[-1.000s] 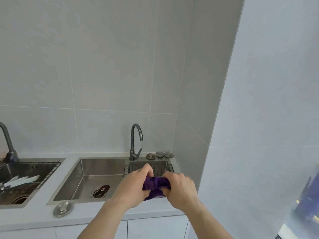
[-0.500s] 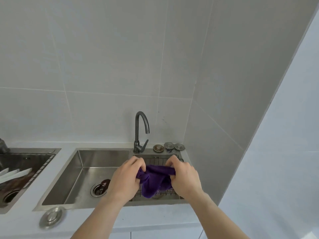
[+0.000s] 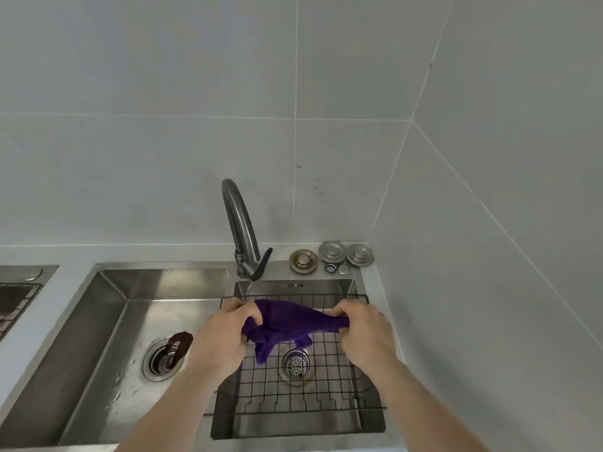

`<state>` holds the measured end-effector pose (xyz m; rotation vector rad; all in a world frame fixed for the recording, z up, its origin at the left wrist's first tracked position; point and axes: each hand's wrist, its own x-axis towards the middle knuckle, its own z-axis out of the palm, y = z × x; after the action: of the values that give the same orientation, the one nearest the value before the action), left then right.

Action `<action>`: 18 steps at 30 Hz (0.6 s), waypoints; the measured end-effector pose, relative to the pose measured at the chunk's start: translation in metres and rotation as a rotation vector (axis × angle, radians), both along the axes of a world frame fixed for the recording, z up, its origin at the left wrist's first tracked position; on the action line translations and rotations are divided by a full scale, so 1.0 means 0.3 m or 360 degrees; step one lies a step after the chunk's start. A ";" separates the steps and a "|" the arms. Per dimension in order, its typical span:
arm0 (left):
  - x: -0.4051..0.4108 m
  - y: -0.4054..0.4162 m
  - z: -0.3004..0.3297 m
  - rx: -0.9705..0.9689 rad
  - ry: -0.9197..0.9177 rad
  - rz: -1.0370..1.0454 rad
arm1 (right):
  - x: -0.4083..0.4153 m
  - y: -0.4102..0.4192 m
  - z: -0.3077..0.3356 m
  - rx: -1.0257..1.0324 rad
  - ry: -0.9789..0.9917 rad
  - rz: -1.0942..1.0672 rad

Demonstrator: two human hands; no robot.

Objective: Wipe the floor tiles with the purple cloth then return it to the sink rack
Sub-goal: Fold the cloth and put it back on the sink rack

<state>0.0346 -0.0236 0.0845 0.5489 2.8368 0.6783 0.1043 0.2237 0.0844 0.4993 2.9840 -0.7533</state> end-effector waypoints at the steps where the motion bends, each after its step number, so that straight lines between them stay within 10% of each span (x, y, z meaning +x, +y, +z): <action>1: -0.027 0.017 -0.033 -0.0017 -0.0033 -0.0007 | -0.030 0.019 -0.035 -0.0008 -0.0045 -0.0001; 18: -0.055 0.127 -0.478 -0.0736 -0.0629 -0.0355 | -0.019 0.038 -0.516 0.0211 -0.0877 0.0599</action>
<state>0.0181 0.0145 -0.0591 0.5614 2.3949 0.0675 0.0986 0.2351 -0.0702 0.1070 2.5013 -0.3179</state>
